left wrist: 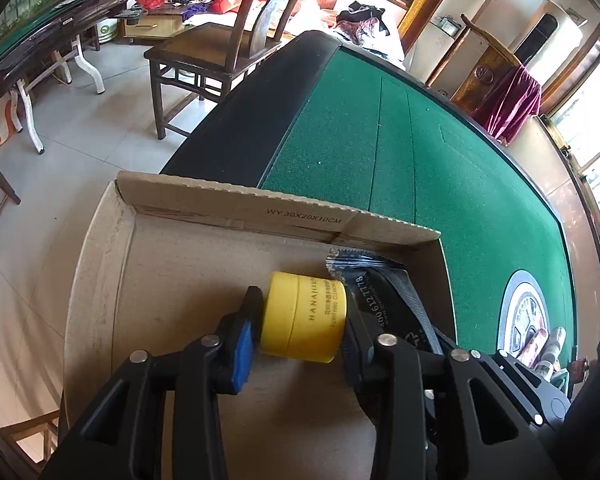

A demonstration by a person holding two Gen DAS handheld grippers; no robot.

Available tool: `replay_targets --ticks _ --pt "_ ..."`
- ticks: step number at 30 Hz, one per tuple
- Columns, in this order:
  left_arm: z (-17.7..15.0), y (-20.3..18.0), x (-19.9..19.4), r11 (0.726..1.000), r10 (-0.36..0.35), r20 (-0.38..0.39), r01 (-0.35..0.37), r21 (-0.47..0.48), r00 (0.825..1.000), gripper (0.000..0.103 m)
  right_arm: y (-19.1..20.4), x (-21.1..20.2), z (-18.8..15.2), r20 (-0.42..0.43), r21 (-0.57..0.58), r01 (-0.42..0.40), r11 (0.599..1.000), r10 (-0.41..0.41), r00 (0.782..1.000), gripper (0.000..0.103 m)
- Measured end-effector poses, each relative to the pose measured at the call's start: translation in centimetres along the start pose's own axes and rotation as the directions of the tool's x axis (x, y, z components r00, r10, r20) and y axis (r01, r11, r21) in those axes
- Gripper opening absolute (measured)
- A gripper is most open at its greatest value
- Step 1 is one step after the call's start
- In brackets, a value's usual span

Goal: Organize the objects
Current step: 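Open the left gripper to drop the tape while the right releases the bag in the tray, then move the left gripper back to the white charger plug and grasp it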

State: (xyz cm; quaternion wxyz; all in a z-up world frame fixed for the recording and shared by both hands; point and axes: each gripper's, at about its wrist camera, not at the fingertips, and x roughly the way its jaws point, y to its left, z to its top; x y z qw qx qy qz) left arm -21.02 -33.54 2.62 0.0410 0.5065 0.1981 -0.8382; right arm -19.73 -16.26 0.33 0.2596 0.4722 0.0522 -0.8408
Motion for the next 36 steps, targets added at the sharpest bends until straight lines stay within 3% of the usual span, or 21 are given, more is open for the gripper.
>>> replay_targets --ticks 1,4,12,21,36 --pt "0.0 0.0 0.0 1.0 -0.002 0.003 0.002 0.001 1.0 0.051 0.0 0.0 0.0 -0.003 -0.002 -0.002 1.0 0.002 1.0 0.028" --pt "0.0 0.0 -0.3 1.0 -0.005 0.018 0.005 -0.001 1.0 0.061 0.0 0.0 0.0 -0.001 -0.006 -0.005 1.0 0.005 1.0 0.028" --pt "-0.1 0.4 -2.2 0.999 -0.042 0.036 0.042 -0.018 0.998 0.062 -0.2 -1.4 0.0 0.013 0.02 -0.052 0.998 0.052 0.999 0.033" --pt "-2.5 0.5 -5.3 0.997 -0.074 0.07 0.075 0.0 0.995 0.064 -1.0 -5.1 -1.2 0.042 0.043 -0.099 0.994 0.097 0.994 0.039" --pt "-8.1 -4.4 -10.2 0.991 -0.102 0.143 0.088 0.103 0.984 0.068 -5.2 -11.6 -6.3 0.086 0.077 -0.154 0.985 0.147 0.985 0.048"
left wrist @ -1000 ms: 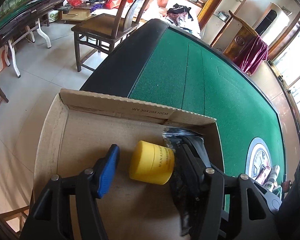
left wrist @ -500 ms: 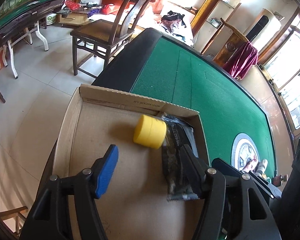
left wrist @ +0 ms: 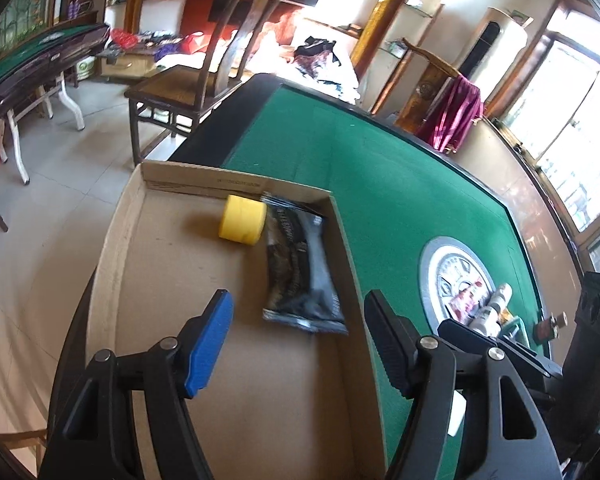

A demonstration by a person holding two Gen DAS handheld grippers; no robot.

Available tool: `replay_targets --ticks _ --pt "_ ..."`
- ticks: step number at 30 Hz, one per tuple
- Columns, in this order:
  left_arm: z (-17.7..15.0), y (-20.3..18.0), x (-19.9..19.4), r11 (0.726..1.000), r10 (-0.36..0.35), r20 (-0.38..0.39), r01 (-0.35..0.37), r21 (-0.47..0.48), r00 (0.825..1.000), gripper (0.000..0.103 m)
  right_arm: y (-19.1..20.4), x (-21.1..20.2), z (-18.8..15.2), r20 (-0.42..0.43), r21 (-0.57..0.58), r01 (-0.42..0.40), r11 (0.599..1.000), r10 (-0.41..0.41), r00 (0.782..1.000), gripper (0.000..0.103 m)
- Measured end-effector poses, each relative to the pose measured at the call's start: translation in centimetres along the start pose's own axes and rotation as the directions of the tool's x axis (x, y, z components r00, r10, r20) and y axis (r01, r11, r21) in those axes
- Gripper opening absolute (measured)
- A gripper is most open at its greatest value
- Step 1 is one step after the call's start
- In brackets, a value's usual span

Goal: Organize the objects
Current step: 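Move the left gripper back to the white charger plug and grasp it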

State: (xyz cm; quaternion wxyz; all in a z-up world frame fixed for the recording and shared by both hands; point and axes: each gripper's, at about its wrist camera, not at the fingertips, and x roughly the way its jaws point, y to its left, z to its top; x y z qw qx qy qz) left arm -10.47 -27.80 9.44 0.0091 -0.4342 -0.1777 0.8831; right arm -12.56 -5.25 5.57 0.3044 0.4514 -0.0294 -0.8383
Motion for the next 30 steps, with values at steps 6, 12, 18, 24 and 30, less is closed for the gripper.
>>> replay_targets --ticks 6,12,18,24,30 --pt "-3.2 -5.5 -1.4 0.994 -0.061 0.016 0.059 0.097 0.998 0.072 -3.7 -4.2 -2.9 0.028 0.036 -0.04 0.999 0.04 0.999 0.051" --pt "-6.9 -10.5 -0.9 0.976 -0.125 -0.033 0.128 0.176 0.992 0.075 -7.6 -8.8 -6.4 0.08 0.028 -0.016 0.999 0.014 0.997 0.057" --pt "-10.8 -14.5 1.1 0.957 -0.118 -0.088 0.137 0.255 0.989 0.075 -12.0 -11.3 -9.0 0.107 0.083 -0.013 0.996 0.005 0.994 0.058" --pt "-13.9 -17.1 3.2 0.916 0.001 -0.081 0.032 0.4 0.997 0.079 -16.1 -13.0 -10.6 0.144 0.134 -0.027 0.991 0.007 0.99 0.061" --pt "-15.2 -18.9 4.7 0.873 0.057 -0.057 -0.022 0.486 0.997 0.08 -19.5 -14.6 -10.6 0.194 0.232 -0.028 0.972 -0.018 0.981 0.062"
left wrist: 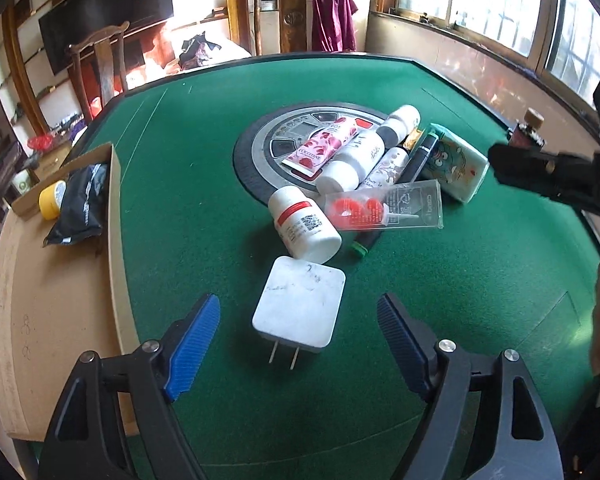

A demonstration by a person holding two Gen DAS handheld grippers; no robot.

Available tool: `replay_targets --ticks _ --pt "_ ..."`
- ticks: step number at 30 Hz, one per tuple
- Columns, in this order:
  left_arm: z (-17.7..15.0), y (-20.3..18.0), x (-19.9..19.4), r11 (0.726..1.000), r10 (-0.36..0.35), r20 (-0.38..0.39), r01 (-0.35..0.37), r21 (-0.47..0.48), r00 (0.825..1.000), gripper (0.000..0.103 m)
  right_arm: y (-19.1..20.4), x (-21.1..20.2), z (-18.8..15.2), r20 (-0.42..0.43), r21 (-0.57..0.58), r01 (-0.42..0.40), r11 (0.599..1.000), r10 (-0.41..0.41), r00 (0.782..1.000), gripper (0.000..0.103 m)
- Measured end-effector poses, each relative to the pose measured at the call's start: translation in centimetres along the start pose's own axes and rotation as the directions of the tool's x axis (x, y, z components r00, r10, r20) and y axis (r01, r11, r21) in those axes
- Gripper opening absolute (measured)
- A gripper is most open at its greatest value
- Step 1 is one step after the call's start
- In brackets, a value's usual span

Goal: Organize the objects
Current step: 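Move the left gripper back to the white charger plug and grasp it, then grasp the blue-white wet-wipes pack with the right gripper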

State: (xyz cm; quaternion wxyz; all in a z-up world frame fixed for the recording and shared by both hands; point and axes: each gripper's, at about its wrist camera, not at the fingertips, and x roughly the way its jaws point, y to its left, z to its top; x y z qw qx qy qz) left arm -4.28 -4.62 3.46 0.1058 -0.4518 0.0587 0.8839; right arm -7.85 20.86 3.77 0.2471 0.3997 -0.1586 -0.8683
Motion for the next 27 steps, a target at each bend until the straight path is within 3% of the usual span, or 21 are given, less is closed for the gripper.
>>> replay_targets --ticks 10,14,16,18,22,27 --pt "0.2 -0.1 2.2 1.0 -0.003 -0.03 0.004 0.011 1.0 0.081 -1.2 -0.7 0.4 0.015 0.033 0.009 0.999 -0.009 1.0 0.065" --pt "0.1 -0.4 3.1 1.0 0.016 -0.04 -0.015 0.021 0.999 0.079 -2.5 -1.8 1.3 0.07 0.028 0.091 0.995 -0.093 0.993 0.067" --pt "-0.1 -0.5 3.4 1.0 0.007 -0.046 -0.007 0.015 0.999 0.055 -3.6 -2.3 1.8 0.099 0.048 0.149 0.988 -0.153 0.983 0.069" --pt "-0.2 -0.2 3.3 1.0 -0.014 -0.035 0.014 -0.004 0.999 0.044 -4.9 -2.2 2.3 0.101 0.071 0.157 0.985 -0.164 0.981 0.069" --pt "-0.4 -0.1 3.2 1.0 -0.012 -0.023 0.012 -0.005 1.0 0.044 -6.5 -0.7 3.6 0.055 0.064 0.166 0.984 -0.169 0.984 0.069" --pt "-0.3 -0.2 3.2 1.0 -0.012 -0.014 0.012 -0.002 1.0 0.044 -8.4 1.9 2.9 -0.025 0.118 0.155 0.981 -0.153 0.988 0.067"
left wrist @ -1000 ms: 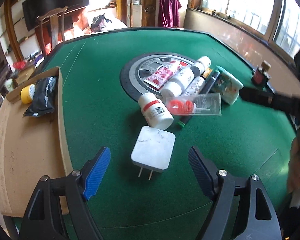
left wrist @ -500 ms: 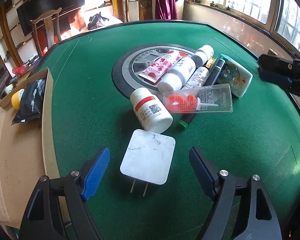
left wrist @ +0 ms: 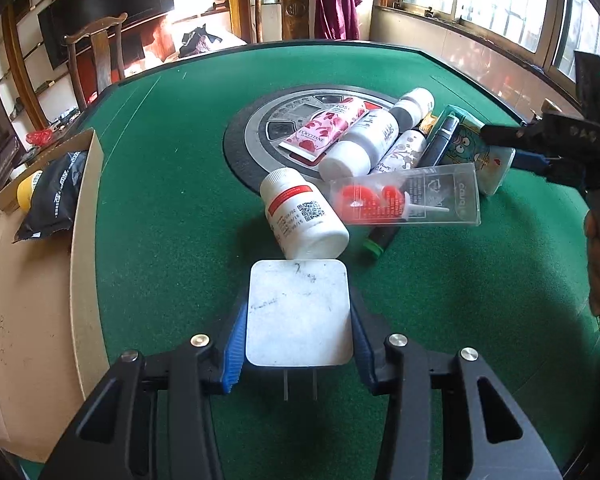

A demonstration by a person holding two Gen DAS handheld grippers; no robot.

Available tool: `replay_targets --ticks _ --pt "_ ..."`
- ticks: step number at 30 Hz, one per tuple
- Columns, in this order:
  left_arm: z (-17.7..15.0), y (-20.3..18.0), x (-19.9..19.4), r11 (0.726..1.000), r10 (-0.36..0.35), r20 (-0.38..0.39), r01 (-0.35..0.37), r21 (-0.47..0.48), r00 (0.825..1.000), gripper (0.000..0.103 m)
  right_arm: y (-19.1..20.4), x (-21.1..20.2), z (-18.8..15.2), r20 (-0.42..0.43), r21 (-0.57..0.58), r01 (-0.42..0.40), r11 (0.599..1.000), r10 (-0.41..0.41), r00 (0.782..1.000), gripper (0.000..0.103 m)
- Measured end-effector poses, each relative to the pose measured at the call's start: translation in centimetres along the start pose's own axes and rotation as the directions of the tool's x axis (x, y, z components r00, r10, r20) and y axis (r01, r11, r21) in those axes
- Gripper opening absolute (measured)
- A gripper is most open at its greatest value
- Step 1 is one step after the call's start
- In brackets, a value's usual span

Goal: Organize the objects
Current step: 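Grasp the blue-white wet-wipes pack with the right gripper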

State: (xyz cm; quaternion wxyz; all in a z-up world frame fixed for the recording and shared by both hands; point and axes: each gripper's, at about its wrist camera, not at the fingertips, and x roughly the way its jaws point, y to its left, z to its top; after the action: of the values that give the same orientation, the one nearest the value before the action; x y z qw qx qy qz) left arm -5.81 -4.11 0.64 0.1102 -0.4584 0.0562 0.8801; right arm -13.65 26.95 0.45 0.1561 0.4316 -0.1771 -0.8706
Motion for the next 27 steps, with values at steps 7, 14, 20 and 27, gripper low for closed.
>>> replay_targets --ticks 7,14,20,27 --pt "-0.1 0.1 -0.1 1.0 0.002 0.013 -0.002 -0.009 1.0 0.044 1.4 2.1 -1.0 -0.011 -0.084 -0.012 0.996 0.011 1.0 0.019" --pt "0.0 1.5 -0.6 0.998 -0.012 0.035 0.014 -0.061 0.999 0.044 1.9 -2.0 -1.2 0.068 -0.116 0.054 0.992 -0.047 0.997 0.012" --pt "0.4 2.1 -1.5 0.996 -0.024 0.083 0.031 -0.085 0.996 0.044 1.3 -5.9 -0.5 0.207 -0.081 0.07 0.994 -0.052 0.977 0.012" --pt "0.5 2.1 -1.7 0.996 -0.028 0.091 0.035 -0.084 0.996 0.044 4.1 -5.9 -1.2 0.202 -0.128 -0.037 0.991 0.063 0.977 0.012"
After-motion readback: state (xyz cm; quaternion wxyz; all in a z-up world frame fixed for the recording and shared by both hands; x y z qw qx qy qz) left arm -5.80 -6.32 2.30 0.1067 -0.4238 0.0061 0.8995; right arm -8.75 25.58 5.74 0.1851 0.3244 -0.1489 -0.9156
